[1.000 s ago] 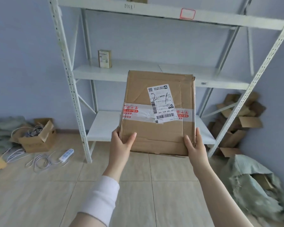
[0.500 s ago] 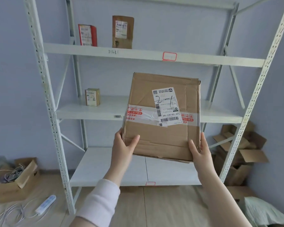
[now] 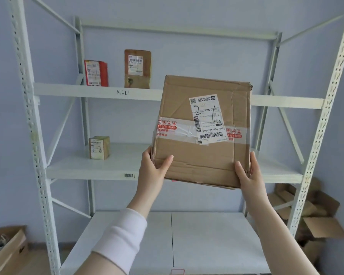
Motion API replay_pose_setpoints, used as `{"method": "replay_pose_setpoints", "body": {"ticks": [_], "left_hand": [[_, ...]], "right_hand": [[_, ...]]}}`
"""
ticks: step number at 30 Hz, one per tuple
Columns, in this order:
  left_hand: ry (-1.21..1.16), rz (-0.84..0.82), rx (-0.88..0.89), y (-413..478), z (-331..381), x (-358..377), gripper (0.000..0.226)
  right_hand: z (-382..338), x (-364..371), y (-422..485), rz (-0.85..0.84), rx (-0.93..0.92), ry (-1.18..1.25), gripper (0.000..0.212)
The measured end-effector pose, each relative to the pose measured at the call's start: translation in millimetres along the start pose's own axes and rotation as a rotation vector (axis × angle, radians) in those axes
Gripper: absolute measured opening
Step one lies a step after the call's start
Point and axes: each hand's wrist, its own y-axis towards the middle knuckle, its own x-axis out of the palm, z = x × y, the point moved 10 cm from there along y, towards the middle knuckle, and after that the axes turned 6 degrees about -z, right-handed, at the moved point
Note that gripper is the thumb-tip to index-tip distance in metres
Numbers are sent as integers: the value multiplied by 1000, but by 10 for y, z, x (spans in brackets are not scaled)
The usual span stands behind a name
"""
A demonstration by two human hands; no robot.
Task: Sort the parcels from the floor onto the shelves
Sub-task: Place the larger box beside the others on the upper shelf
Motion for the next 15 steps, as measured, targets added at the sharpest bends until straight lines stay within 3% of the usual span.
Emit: {"method": "replay_pose_setpoints", "body": {"ticks": [15], "left_hand": [[-68,30,228,2027,468,318,55]], "right_hand": [[-574,320,2032,49,-252,-36,58]]}}
